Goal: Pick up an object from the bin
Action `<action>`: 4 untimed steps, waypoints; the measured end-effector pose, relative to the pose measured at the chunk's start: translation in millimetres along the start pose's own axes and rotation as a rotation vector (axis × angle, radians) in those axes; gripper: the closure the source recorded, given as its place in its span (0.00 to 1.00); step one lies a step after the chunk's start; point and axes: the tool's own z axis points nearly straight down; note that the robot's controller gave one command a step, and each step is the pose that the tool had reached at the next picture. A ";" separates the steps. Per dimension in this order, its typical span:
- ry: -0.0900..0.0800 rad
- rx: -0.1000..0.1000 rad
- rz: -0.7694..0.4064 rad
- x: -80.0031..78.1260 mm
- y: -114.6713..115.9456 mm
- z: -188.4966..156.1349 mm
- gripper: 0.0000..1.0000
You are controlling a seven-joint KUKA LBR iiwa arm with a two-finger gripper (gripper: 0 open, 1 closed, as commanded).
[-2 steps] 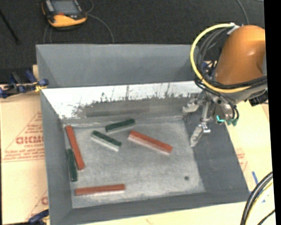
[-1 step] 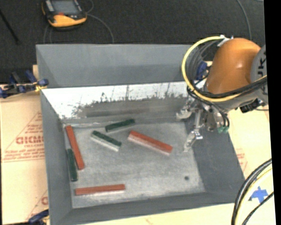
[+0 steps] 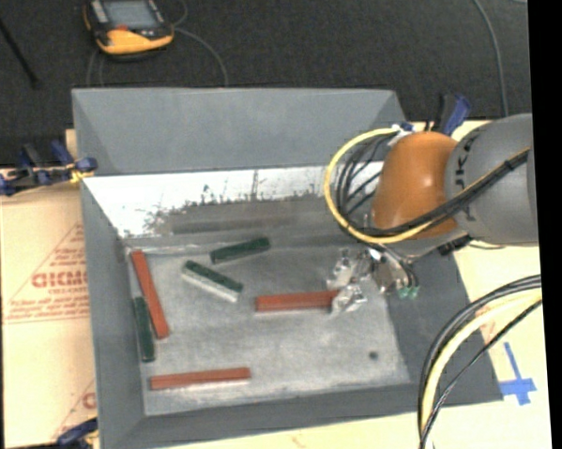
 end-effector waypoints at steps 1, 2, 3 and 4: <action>-0.012 0.002 -0.001 -0.7 0.5 3.7 0.00; 0.006 -0.001 -0.004 1.0 0.5 0.5 1.00; 0.005 0.000 -0.004 0.7 0.6 0.4 1.00; -0.009 0.001 -0.092 8.8 1.1 -144.8 1.00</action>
Offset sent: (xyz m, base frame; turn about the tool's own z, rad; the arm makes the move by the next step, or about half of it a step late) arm 0.0000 0.0000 0.0000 0.0000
